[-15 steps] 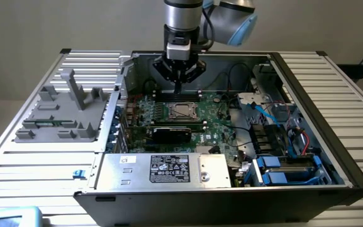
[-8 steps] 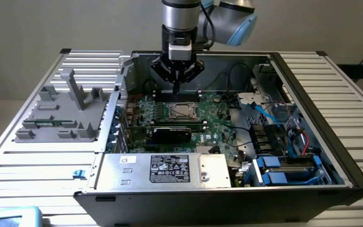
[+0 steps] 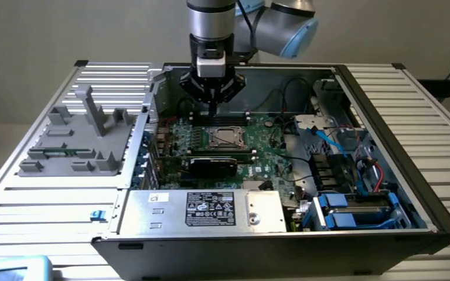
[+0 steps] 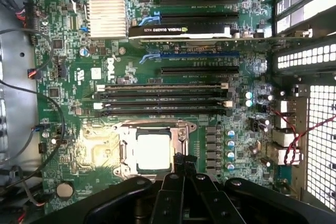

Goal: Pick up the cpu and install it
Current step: 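Install the second cpu locking lever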

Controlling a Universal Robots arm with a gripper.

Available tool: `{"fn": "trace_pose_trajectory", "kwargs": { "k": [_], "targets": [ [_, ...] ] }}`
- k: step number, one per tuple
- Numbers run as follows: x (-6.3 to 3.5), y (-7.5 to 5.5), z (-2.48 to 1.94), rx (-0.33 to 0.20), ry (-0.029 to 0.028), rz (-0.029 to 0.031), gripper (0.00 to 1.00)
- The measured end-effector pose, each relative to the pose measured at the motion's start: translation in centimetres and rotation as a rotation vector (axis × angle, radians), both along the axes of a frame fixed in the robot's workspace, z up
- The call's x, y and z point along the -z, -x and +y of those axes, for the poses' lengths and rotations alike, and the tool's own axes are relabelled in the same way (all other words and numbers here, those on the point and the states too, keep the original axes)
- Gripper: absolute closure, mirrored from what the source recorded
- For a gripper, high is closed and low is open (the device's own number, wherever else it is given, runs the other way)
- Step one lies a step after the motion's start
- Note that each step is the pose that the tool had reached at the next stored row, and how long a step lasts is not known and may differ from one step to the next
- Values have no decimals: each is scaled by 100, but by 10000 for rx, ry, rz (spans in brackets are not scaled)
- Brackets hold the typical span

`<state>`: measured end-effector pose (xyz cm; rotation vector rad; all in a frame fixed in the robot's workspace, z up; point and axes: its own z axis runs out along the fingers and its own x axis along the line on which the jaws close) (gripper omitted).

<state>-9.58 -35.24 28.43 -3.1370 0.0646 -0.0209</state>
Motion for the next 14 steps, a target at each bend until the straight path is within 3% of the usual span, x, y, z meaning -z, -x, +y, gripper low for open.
{"fn": "trace_pose_trajectory", "kwargs": {
  "k": [5, 11, 13, 14],
  "targets": [
    [21, 40, -112, 1, -342, 0, 89],
    [51, 43, -235, 2, -1031, 4, 89],
    [65, 42, -275, 1, -1206, 14, 89],
    [75, 41, -291, 0, -1253, 21, 89]
  ]
}}
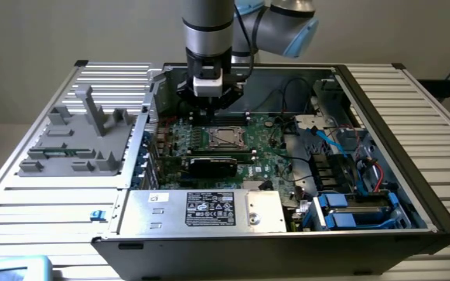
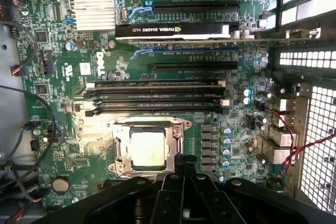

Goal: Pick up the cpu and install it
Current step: 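Install the second cpu locking lever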

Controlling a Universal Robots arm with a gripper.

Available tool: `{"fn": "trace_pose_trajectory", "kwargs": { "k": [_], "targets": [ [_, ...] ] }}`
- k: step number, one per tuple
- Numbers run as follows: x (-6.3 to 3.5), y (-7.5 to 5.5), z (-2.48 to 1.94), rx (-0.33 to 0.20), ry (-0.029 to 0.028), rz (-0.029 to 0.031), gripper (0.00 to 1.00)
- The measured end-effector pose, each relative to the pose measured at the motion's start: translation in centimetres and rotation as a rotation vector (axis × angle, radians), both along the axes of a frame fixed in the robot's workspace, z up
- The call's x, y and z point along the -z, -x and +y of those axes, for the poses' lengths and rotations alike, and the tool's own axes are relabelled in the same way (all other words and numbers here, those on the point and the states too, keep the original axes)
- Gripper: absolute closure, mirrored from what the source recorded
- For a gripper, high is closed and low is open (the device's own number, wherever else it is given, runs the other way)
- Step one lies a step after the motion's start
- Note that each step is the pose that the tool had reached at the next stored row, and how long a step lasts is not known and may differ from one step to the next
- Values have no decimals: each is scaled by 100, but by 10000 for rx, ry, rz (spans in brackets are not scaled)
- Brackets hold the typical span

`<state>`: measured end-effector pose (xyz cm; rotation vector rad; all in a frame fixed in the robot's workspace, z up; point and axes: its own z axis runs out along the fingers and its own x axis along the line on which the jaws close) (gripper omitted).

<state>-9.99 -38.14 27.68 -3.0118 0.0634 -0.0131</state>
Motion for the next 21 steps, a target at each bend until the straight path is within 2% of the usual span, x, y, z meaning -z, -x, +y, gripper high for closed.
{"fn": "trace_pose_trajectory", "kwargs": {
  "k": [2, 7, 8, 10, 13, 14, 17, 21],
  "targets": [
    [15, -4, -18, 1, -41, 0, 89],
    [27, -4, -22, 1, -42, 6, 89],
    [39, -4, -23, 1, -57, 7, 89],
    [55, -4, -34, 1, -218, 7, 89],
    [73, -4, -57, 19, -513, 10, 89],
    [81, -4, -68, 22, -550, 30, 89],
    [114, -8, -104, 26, -580, 92, 89],
    [139, -27, -163, 32, -595, 242, 89]
  ]
}}
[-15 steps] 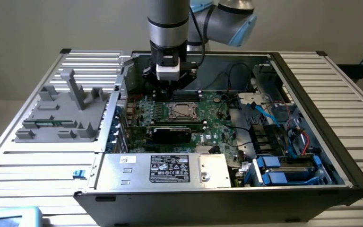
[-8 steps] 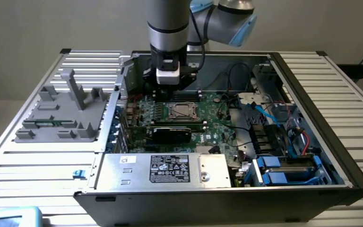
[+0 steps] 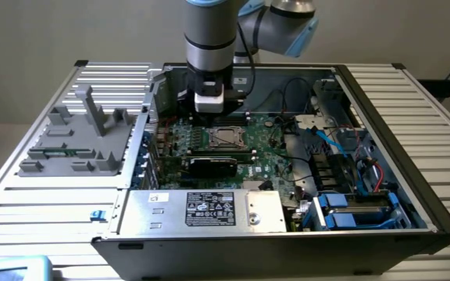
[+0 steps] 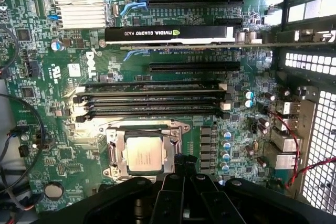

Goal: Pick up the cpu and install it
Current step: 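Install the second cpu locking lever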

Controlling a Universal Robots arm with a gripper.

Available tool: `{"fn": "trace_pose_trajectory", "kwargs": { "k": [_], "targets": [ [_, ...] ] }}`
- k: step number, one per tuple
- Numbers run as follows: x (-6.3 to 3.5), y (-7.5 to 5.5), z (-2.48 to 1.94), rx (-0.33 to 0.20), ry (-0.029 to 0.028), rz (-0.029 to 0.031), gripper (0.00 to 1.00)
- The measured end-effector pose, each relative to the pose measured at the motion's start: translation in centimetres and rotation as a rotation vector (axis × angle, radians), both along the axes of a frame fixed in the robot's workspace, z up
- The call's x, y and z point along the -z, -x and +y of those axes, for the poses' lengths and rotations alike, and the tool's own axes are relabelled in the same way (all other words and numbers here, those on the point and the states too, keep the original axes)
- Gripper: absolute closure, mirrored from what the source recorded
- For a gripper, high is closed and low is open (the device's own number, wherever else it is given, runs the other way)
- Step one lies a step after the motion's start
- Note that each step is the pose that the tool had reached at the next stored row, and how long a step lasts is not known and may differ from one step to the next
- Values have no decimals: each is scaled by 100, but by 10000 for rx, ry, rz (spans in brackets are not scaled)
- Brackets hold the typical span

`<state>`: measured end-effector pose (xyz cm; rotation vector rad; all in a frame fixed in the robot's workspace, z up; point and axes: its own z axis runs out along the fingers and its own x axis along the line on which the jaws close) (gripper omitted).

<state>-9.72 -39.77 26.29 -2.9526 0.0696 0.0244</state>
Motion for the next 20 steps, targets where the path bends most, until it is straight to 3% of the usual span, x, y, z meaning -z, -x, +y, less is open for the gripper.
{"fn": "trace_pose_trajectory", "kwargs": {
  "k": [2, 6, 12, 20],
  "targets": [
    [1, -20, -30, 0, -2, 35, 89],
    [0, -48, -89, -1, -35, 45, 89],
    [4, -52, -180, -1, -328, 67, 89],
    [99, -53, -264, 60, -604, 91, 89]
  ]
}}
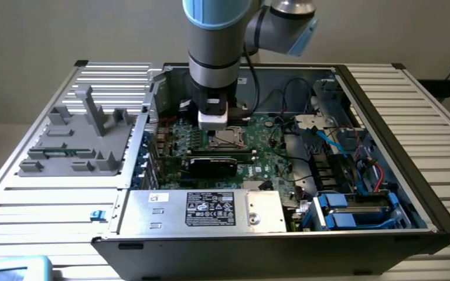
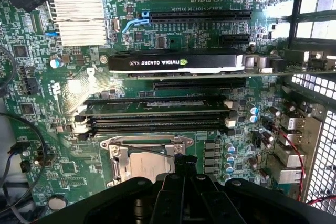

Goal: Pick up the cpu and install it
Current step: 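Install the second cpu locking lever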

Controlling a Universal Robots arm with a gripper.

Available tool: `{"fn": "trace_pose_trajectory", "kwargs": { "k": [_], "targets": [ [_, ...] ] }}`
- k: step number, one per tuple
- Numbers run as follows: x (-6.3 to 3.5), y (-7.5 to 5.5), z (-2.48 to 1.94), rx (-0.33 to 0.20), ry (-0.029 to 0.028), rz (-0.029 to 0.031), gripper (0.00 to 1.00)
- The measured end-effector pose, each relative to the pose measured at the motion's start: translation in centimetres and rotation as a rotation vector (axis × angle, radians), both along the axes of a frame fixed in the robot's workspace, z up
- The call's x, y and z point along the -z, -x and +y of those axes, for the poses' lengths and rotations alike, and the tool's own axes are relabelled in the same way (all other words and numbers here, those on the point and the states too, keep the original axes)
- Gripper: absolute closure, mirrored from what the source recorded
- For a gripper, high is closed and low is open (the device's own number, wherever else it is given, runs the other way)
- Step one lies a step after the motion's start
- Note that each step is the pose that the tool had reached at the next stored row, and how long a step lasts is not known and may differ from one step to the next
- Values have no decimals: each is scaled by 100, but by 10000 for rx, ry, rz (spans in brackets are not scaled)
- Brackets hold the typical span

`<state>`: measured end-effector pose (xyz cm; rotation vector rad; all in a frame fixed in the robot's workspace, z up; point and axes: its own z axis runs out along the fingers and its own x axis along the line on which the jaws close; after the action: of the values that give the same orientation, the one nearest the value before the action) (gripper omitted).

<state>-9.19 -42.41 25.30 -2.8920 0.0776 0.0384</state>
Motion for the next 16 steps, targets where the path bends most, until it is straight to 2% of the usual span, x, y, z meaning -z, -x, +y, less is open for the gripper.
{"fn": "trace_pose_trajectory", "kwargs": {
  "k": [4, 9, 12, 13, 15, 16],
  "targets": [
    [46, 0, -18, 69, -108, 23, 89],
    [101, 0, -29, 141, -188, 71, 89],
    [126, 0, -31, 156, -247, 125, 89],
    [131, 0, -32, 157, -267, 166, 89],
    [138, 0, -33, 159, -275, 303, 89],
    [149, 0, -33, 160, -274, 341, 89]
  ]
}}
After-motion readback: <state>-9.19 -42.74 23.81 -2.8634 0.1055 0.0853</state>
